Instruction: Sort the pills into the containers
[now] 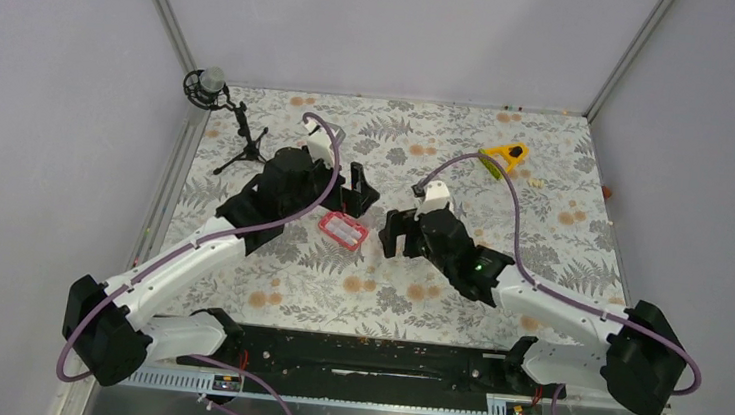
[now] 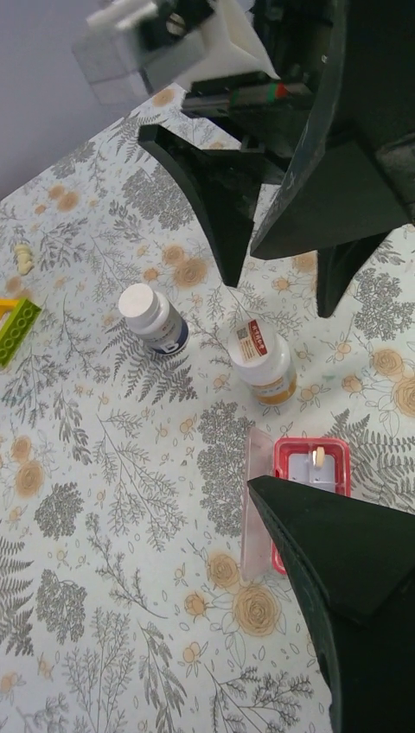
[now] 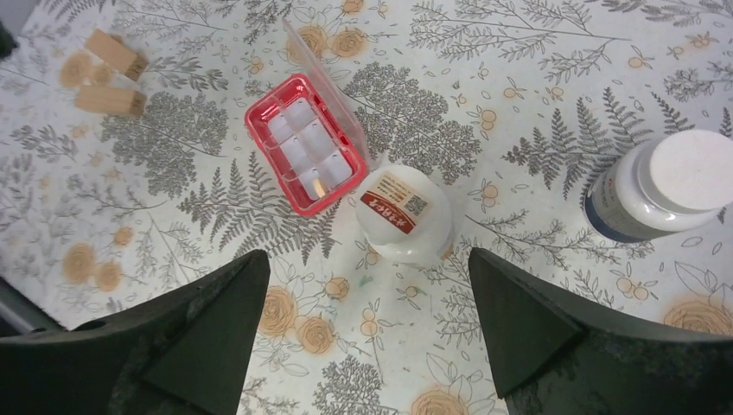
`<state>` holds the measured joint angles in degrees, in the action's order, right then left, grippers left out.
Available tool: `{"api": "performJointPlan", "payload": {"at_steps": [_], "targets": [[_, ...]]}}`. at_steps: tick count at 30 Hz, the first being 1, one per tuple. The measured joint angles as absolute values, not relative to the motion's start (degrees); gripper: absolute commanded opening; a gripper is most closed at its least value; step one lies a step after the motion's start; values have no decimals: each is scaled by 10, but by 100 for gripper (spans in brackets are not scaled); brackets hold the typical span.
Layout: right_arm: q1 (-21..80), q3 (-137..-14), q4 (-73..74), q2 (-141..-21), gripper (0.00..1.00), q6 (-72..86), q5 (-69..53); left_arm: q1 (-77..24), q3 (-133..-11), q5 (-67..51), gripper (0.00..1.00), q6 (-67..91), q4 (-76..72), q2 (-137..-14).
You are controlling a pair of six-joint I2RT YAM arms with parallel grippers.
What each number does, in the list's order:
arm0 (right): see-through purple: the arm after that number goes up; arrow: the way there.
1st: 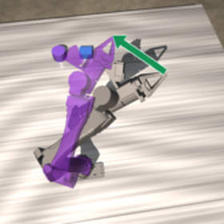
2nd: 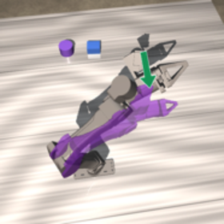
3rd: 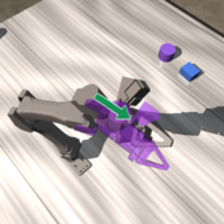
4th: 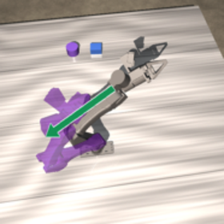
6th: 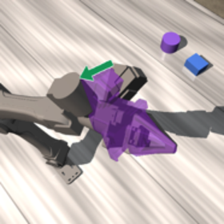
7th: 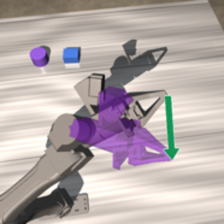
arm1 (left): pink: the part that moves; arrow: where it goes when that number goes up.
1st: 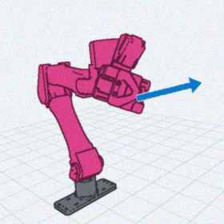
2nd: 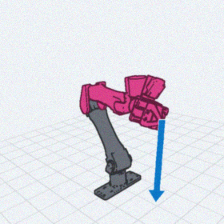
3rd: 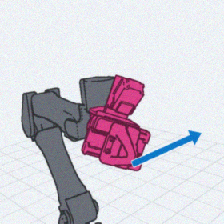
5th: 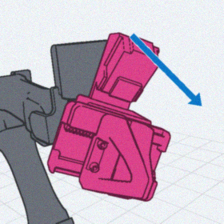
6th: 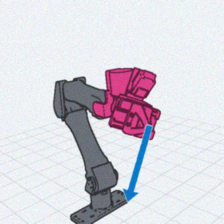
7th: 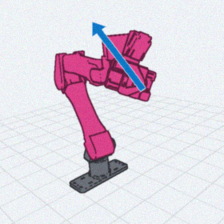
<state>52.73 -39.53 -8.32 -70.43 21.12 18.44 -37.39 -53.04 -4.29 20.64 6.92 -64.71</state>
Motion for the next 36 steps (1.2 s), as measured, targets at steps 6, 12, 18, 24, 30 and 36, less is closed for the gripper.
{"api": "performJointPlan", "payload": {"at_steps": [6,12,18,24,30,36], "targets": [[435,-406,4,-656,83,258,73,-369,-553,-56,96,224,107,-663],[351,-461,84,-680,64,309,-39,-357,-559,-99,78,273,118,-699],[331,-499,93,-729,56,389,-113,-332,-544,-173,59,378,104,-748],[314,-499,96,-754,53,441,-140,-331,-514,-219,52,469,66,-784],[309,-492,86,-771,52,464,-164,-331,-510,-235,50,528,35,-830],[299,-485,76,-796,50,473,-175,-331,-510,-249,41,556,10,-863]]}}
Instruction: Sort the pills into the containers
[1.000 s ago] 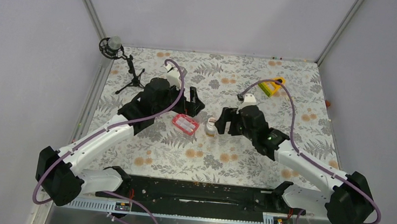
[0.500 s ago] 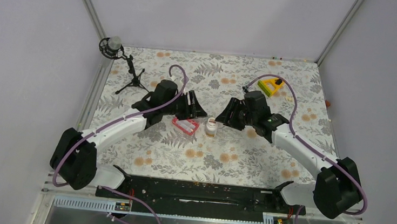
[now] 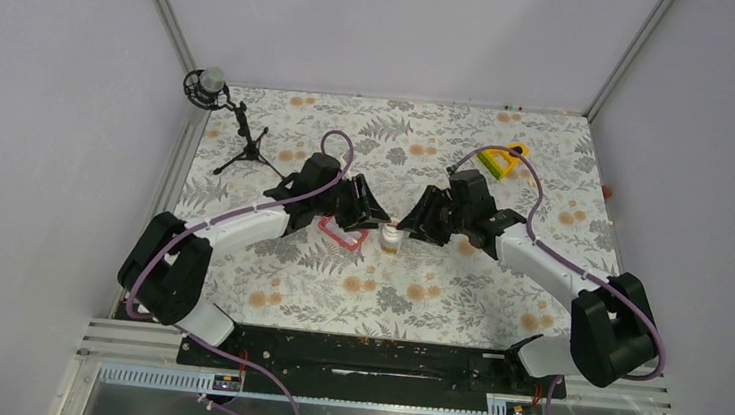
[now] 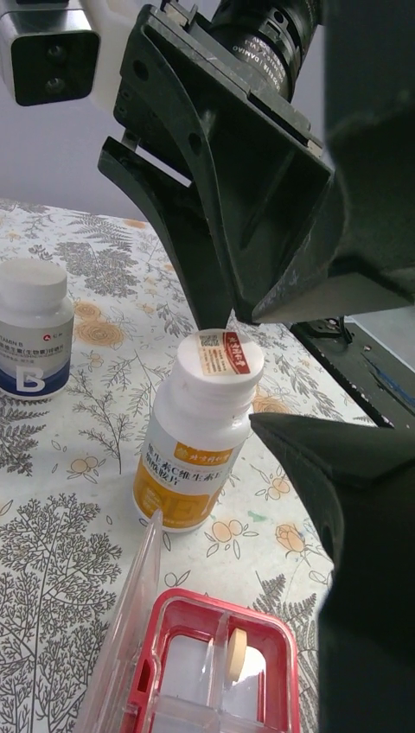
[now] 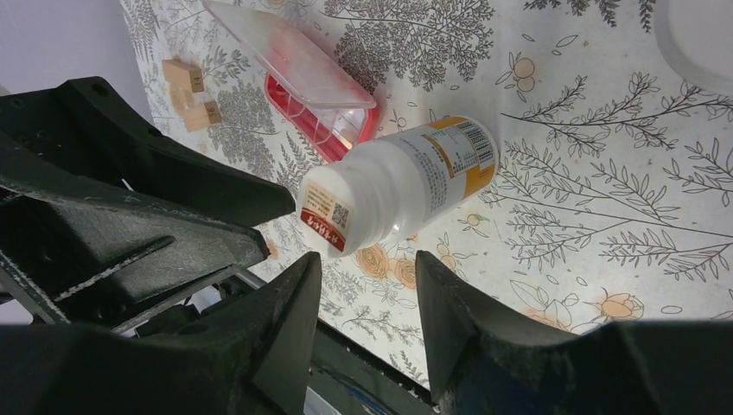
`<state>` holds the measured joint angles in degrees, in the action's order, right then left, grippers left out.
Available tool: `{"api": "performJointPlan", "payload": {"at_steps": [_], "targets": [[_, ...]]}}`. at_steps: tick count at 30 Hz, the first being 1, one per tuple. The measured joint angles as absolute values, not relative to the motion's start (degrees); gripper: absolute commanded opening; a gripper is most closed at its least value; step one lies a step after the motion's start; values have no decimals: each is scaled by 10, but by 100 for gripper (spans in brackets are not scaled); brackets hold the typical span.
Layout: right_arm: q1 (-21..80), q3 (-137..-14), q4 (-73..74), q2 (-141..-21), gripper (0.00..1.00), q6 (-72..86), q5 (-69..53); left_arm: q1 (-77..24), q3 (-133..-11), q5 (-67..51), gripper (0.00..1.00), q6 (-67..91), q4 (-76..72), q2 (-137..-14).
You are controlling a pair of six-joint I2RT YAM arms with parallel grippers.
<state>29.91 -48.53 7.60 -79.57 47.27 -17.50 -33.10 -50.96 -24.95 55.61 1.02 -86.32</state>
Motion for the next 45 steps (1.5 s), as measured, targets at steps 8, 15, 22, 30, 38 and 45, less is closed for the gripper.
{"api": "performJointPlan", "payload": {"at_steps": [8,15,22,30,38,45], "targets": [[298,-485,65,-824,45,477,-190,-325,-510,-268,32,562,8,-903],[298,-485,52,-826,38,479,-198,-321,-511,-274,32,558,8,-905],[298,-485,52,-826,38,479,-201,-321,-511,-279,37,557,8,-906],[298,-471,16,-827,18,498,-205,-321,-511,-291,38,558,2,-910],[297,-470,5,-826,18,510,-205,-321,-511,-298,35,563,-2,-910],[297,-469,15,-825,34,504,-200,-320,-511,-302,32,577,-15,-921]]}}
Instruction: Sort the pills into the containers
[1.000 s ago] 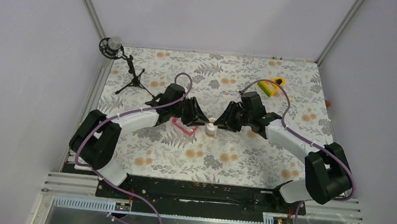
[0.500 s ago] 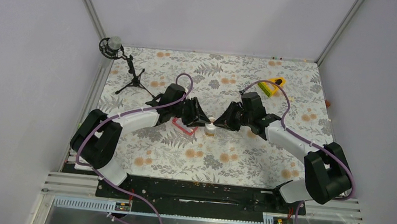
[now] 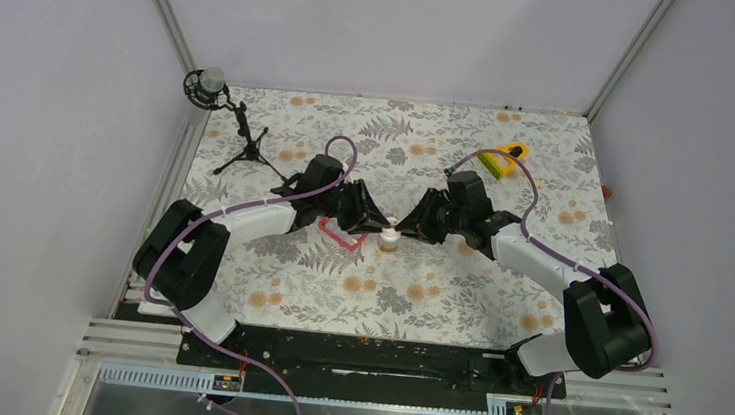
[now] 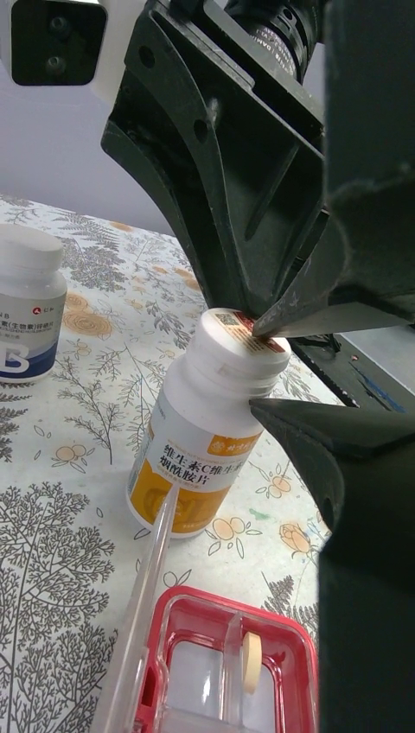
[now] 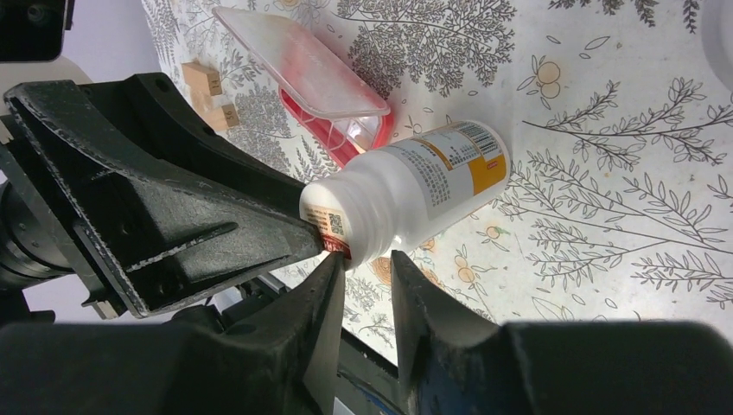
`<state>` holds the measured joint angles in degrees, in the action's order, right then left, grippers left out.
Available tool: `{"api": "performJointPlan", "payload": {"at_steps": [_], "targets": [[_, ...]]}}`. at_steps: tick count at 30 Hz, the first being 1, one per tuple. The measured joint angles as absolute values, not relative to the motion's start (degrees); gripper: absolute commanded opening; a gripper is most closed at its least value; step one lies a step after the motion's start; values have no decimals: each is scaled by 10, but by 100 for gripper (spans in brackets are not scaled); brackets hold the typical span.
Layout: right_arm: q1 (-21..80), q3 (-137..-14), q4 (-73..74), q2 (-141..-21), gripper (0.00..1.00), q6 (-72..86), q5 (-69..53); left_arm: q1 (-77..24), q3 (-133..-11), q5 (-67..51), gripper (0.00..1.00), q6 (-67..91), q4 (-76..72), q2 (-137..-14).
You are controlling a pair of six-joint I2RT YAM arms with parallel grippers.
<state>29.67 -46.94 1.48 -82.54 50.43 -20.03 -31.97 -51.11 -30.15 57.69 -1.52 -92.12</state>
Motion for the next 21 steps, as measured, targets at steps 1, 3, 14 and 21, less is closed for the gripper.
{"api": "performJointPlan", "payload": {"at_steps": [1,3,14,21], "targets": [[296,-470,17,-825,34,503,-199,-319,-511,-303,31,578,-17,-922],[296,-473,26,-825,34,503,-197,-319,-511,-305,31,579,-20,-924],[296,-480,67,-816,45,601,-164,-319,-550,-320,35,548,-25,-959],[296,-494,109,-780,67,593,-126,-319,-561,-318,44,533,-15,-960]]}}
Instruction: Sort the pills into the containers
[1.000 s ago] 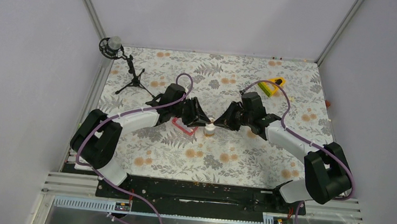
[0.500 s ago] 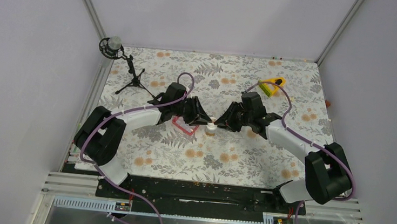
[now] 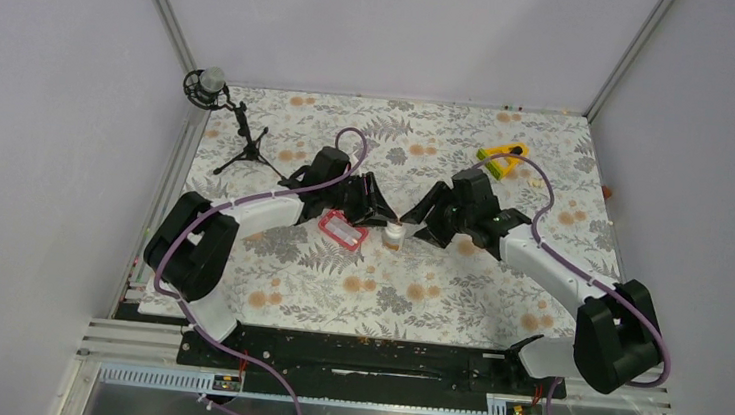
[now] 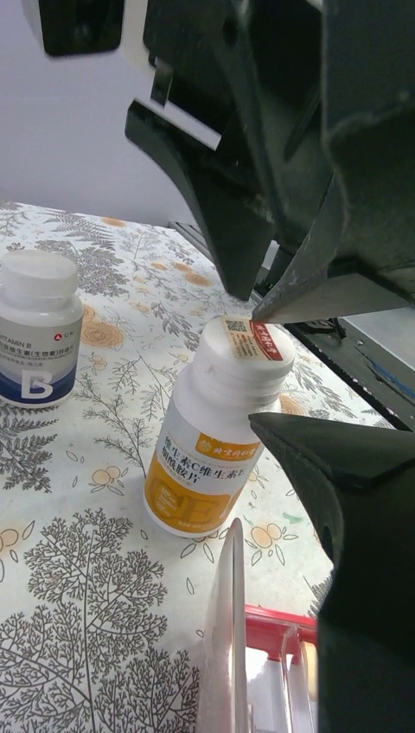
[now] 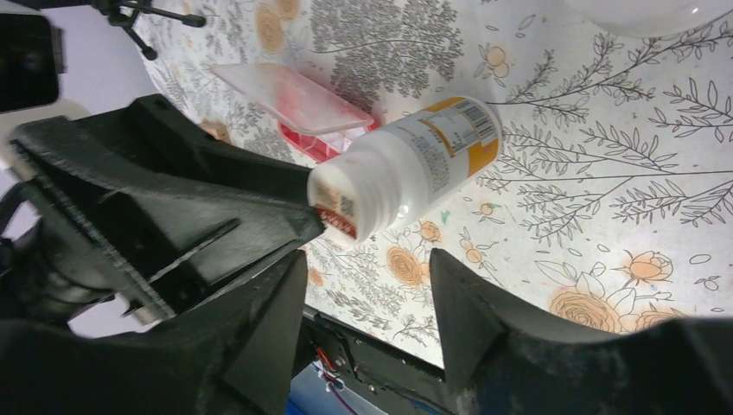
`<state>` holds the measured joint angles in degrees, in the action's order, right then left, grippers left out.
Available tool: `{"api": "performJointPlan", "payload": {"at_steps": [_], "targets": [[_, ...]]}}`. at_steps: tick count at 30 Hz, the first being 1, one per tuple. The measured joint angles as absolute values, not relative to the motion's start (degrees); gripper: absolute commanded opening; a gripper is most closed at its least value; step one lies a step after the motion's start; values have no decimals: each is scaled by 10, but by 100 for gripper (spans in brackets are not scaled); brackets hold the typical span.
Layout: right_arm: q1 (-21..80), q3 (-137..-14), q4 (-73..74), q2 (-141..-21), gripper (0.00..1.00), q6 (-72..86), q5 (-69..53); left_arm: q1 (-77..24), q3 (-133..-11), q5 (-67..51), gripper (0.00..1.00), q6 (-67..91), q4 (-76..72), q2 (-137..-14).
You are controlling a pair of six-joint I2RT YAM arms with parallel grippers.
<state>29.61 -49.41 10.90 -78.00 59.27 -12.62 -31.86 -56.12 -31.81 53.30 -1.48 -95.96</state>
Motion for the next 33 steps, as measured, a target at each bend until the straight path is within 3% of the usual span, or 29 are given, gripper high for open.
{"api": "performJointPlan", "payload": {"at_steps": [3,11,26,33], "targets": [[296,-501,110,-762,65,576,-125,-318,-563,-316,44,528,-6,-959],[290,-504,87,-780,43,549,-149,-317,-562,-314,34,530,4,-949],[287,-502,53,-815,43,540,-171,-316,-547,-315,33,571,-28,-933],[287,-486,51,-819,41,541,-176,-316,-547,-314,23,570,-25,-933]]}}
